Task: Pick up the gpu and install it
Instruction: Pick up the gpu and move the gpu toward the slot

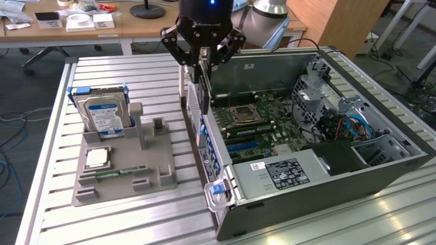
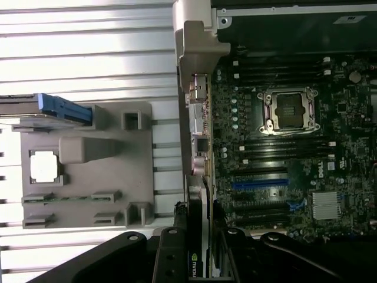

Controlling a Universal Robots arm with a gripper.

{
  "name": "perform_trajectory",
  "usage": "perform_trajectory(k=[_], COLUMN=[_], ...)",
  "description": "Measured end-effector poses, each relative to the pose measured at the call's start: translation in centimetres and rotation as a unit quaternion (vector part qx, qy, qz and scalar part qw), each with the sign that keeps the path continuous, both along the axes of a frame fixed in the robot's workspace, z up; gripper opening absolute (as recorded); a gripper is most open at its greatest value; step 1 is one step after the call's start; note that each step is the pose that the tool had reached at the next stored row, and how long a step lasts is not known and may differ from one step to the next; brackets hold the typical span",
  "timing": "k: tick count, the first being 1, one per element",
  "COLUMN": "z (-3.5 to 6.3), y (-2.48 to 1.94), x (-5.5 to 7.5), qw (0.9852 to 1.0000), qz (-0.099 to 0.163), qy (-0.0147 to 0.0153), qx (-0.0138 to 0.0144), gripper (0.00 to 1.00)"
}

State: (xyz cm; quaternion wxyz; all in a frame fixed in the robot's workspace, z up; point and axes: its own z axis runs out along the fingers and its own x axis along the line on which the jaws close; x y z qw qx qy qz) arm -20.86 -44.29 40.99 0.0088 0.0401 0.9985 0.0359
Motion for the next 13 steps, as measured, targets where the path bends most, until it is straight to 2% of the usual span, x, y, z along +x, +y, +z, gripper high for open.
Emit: perform_trajectory(k=[13], z=[0.00], y=[0.05], x=[2.7], qw=[1.0000], qz=[0.000], qy=[0.0000], qx=[0.0003], gripper=[0.27])
